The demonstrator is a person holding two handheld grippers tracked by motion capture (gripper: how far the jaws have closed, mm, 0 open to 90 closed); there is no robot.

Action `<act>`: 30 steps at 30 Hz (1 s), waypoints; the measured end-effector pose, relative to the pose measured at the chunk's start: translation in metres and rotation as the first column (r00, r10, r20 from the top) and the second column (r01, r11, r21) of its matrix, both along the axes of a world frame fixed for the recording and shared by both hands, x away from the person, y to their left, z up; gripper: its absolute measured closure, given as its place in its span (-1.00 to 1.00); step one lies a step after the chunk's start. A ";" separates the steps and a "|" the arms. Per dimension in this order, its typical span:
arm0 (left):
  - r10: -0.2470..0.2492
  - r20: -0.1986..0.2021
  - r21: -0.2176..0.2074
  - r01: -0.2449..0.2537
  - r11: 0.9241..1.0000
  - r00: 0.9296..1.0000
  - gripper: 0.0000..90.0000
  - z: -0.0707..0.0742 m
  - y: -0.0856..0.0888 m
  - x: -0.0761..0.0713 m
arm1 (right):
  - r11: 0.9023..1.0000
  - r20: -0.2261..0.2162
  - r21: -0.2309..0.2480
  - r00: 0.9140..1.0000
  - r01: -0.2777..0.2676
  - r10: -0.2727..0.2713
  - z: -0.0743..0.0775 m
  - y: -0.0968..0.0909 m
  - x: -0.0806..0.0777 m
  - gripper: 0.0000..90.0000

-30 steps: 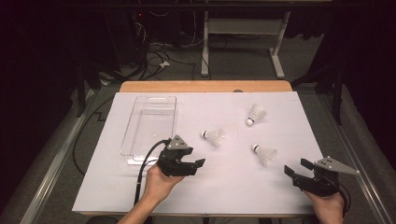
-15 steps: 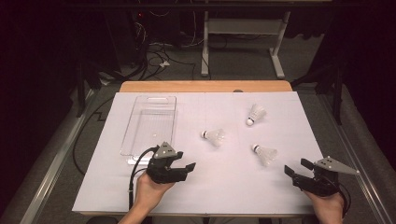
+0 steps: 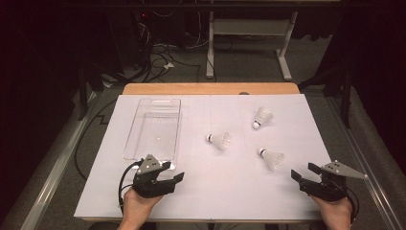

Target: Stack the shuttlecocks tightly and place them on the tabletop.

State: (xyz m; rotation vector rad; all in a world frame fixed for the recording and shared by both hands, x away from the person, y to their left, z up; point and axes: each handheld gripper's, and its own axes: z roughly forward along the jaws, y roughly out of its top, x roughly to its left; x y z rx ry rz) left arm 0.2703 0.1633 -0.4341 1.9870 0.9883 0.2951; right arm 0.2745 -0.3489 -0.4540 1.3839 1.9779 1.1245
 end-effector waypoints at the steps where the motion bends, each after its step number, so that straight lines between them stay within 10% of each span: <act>1: 0.009 0.001 -0.005 -0.009 1.000 1.000 -0.17 -0.001 0.002 -0.001 | 1.000 0.000 -0.001 1.000 0.000 0.000 0.000 0.000 0.000 -0.42; 30: 0.204 0.063 0.005 -0.205 0.979 0.977 -0.18 -0.010 0.078 -0.018 | 0.999 -0.021 0.027 1.000 0.022 -0.021 0.003 0.001 0.000 -0.31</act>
